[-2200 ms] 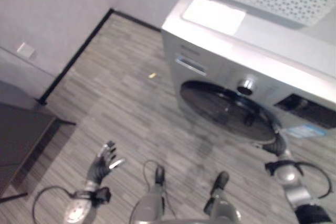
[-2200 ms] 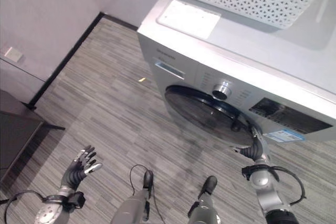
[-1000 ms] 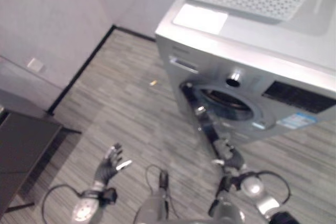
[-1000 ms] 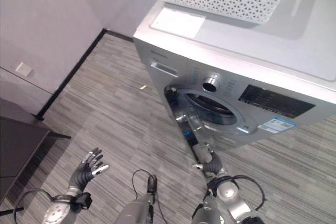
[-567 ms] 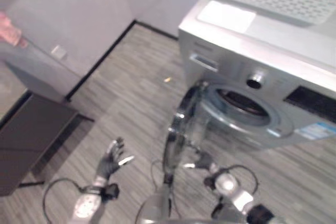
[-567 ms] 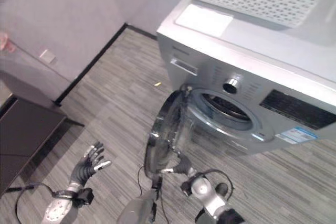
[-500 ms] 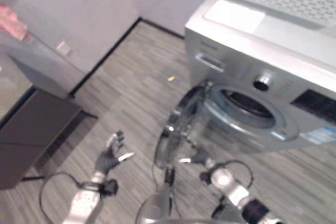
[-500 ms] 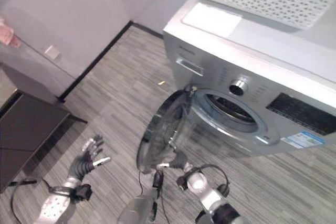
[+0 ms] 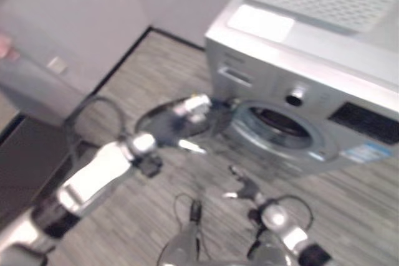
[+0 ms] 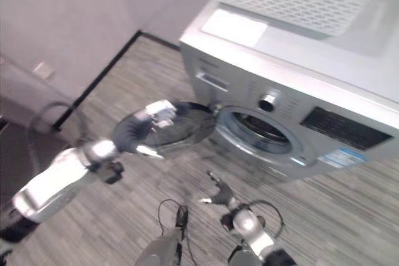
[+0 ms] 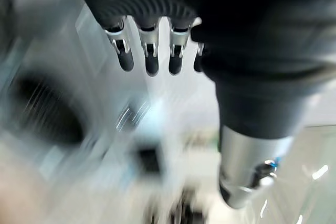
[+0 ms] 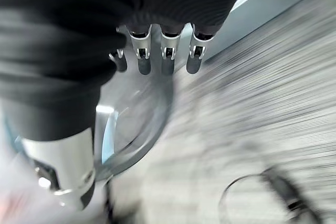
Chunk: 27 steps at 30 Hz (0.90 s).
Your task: Grab the laundry basket,head to the washer,open it,put in the laundry and shut it.
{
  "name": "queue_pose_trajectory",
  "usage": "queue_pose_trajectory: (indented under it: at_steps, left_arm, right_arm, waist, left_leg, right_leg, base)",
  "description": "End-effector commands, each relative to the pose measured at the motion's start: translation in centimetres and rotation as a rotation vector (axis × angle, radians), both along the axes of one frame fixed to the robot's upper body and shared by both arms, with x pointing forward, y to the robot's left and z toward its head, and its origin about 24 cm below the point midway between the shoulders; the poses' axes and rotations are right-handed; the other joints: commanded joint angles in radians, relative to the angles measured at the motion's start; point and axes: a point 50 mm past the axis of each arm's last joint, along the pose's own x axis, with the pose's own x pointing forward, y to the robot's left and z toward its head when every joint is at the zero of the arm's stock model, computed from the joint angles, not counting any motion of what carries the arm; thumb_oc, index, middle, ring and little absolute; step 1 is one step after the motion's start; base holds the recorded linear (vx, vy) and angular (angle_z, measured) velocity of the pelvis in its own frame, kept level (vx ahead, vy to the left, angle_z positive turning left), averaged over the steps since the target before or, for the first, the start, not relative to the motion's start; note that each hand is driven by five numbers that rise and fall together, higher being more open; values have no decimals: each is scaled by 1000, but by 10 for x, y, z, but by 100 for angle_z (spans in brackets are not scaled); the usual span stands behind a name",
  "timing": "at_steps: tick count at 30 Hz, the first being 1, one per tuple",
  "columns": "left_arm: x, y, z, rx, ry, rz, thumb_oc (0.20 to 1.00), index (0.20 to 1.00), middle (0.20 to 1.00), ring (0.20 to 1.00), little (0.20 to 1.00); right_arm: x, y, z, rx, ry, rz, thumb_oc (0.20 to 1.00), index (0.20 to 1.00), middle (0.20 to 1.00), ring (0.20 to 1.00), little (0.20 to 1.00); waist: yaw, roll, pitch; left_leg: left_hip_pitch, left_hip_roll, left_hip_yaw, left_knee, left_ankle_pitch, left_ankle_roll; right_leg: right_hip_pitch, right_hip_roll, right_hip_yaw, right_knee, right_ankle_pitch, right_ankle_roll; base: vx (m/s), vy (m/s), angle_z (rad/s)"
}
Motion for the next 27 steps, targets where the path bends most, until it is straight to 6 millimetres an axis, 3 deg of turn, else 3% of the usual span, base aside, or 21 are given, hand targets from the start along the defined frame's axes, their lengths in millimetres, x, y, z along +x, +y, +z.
queue_pose_trajectory:
  at_steps: [1, 2, 4, 7, 11, 14, 15, 17, 19, 23, 27]
  left_arm:
    - [-4, -2, -6, 48, 151, -151, 1000, 1000, 1000, 1000, 1000]
    - [-4, -3, -6, 49, 151, -153, 1000, 1000, 1000, 1000, 1000]
    - [-3, -5, -23, 164, 199, -227, 1000, 1000, 1000, 1000, 1000]
    - [7, -9, -37, 221, 161, -218, 1000, 1000, 1000, 1000, 1000]
    - [27, -8, -56, 341, 70, -132, 1000, 1000, 1000, 1000, 1000]
    - [40, -5, -68, 426, 26, -68, 1000, 1000, 1000, 1000, 1000]
    - [54, 10, -76, 582, -55, -4, 1000, 1000, 1000, 1000, 1000]
    - [60, 16, -81, 656, -89, 26, 1000, 1000, 1000, 1000, 1000]
    - [75, 40, -95, 831, -128, 142, 1000, 1000, 1000, 1000, 1000]
    - [85, 59, -109, 912, -106, 306, 1000, 1000, 1000, 1000, 1000]
    - [96, 79, -107, 1003, -127, 459, 1000, 1000, 1000, 1000, 1000]
  right_arm:
    - [-11, -31, 23, -36, -79, -6, 1000, 1000, 1000, 1000, 1000]
    - [-11, -31, 23, -35, -79, -8, 1000, 1000, 1000, 1000, 1000]
    - [-19, -61, 31, -130, -67, -19, 1000, 1000, 1000, 1000, 1000]
    - [-31, -84, 40, -172, -49, -53, 1000, 1000, 1000, 1000, 1000]
    - [-35, -95, 48, -155, -59, -106, 1000, 1000, 1000, 1000, 1000]
    - [-38, -96, 50, -131, -63, -128, 1000, 1000, 1000, 1000, 1000]
    - [-40, -96, 50, -117, -62, -137, 1000, 1000, 1000, 1000, 1000]
    - [-41, -96, 52, -119, -65, -140, 1000, 1000, 1000, 1000, 1000]
    - [-43, -93, 48, -118, -55, -151, 1000, 1000, 1000, 1000, 1000]
    - [-45, -90, 51, -114, -68, -147, 1000, 1000, 1000, 1000, 1000]
    - [-43, -89, 57, -126, -95, -139, 1000, 1000, 1000, 1000, 1000]
  waist:
    - [-54, -33, 29]
    - [-51, -33, 29]
    - [-99, -61, 39]
    - [-126, -94, 35]
    - [-155, -124, 24]
    - [-158, -127, 18]
    - [-159, -133, 14]
    - [-158, -133, 13]
    - [-158, -134, 21]
    - [-162, -137, 35]
    - [-162, -150, 59]
  left_leg:
    - [-6, -24, 99, -13, -65, 64]
    - [-6, -24, 100, -13, -65, 64]
    - [3, -14, 133, -13, -72, 65]
    - [10, -6, 167, -13, -74, 65]
    - [-6, 4, 186, -13, -72, 61]
    - [-18, 11, 188, -13, -68, 59]
    - [-22, 12, 190, -13, -69, 59]
    - [-23, 12, 190, -13, -70, 58]
    - [-28, 12, 186, -13, -71, 59]
    - [-32, 15, 181, -13, -70, 58]
    - [-41, 23, 179, -13, -68, 53]
  right_leg:
    - [72, -37, 75, 112, -204, 59]
    - [71, -37, 76, 113, -204, 59]
    - [45, -33, 112, 119, -199, 66]
    - [19, -29, 146, 125, -198, 65]
    - [-7, -20, 165, 109, -190, 63]
    - [-16, -17, 167, 101, -188, 60]
    - [-21, -16, 167, 98, -188, 58]
    - [-23, -17, 167, 98, -189, 57]
    - [-31, -17, 171, 101, -193, 55]
    - [-32, -15, 168, 100, -194, 54]
    - [-33, -4, 166, 86, -187, 56]
  base:
    - [-8, 10, -34]
    - [-9, 8, -25]
    - [17, 11, -32]
    - [24, 5, -40]
    - [6, -26, -24]
    - [-6, -40, -16]
    - [-4, -19, -3]
    - [0, 0, 0]
    - [-4, -3, -2]
    - [-12, -14, 4]
    - [-26, -38, 1]
